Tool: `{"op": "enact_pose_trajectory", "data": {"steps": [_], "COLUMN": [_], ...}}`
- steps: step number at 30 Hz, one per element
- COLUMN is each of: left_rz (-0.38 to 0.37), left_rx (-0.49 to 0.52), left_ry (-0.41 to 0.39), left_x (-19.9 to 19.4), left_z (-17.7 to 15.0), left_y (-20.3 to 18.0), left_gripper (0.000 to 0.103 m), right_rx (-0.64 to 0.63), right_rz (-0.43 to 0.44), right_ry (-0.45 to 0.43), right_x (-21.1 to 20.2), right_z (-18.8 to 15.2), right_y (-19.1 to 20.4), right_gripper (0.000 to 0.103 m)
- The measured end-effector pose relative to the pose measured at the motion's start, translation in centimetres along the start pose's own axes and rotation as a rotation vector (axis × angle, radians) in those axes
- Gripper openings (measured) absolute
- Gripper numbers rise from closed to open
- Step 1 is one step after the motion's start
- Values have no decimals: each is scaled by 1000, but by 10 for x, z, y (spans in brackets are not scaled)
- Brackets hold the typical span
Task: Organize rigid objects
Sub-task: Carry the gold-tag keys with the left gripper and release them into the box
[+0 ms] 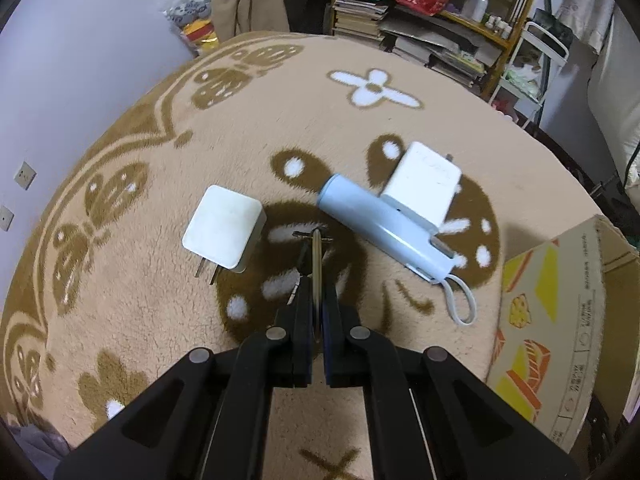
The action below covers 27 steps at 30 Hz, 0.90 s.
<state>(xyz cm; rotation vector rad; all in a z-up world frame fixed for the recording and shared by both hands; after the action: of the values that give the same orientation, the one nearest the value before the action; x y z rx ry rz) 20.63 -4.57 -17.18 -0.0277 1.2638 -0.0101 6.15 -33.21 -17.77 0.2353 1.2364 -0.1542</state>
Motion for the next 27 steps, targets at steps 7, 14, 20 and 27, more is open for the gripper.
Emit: {"op": "enact_pose_trajectory", "data": {"steps": [7,14,20,27], "left_rz": [21,16,33,-7], "left_rx": [40,116,194,274], "left_ry": [-68,-180,-280,-338], "left_x": [-28,-84,-127,-157], "left_z": [1,-1,-8,-25], "left_y": [-10,-30,-50,-79], "left_gripper": [3,3,3,3], "right_rx": [-1,-1,-1,-1], "right_rz": [-2,-2,-1,-2], "right_ry": [0,-1,0,-1], "right_x": [0,0,0,0], "right_z": [0,0,0,0], "right_y": [0,0,0,0], "right_gripper": [7,7,7,7]}}
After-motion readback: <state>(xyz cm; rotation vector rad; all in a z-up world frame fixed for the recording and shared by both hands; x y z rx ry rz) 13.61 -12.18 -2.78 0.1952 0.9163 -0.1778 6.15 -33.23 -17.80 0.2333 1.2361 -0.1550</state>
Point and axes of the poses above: each gripper's, at about its wrist camera, not at the fingertips, and x roughly the way its jaws point, y to its left, z to its top, the point moved 5 cm from there along x, roughly the way its jaws point, and after that the axes turned 7 degrees about y, right-handed, at the moved point
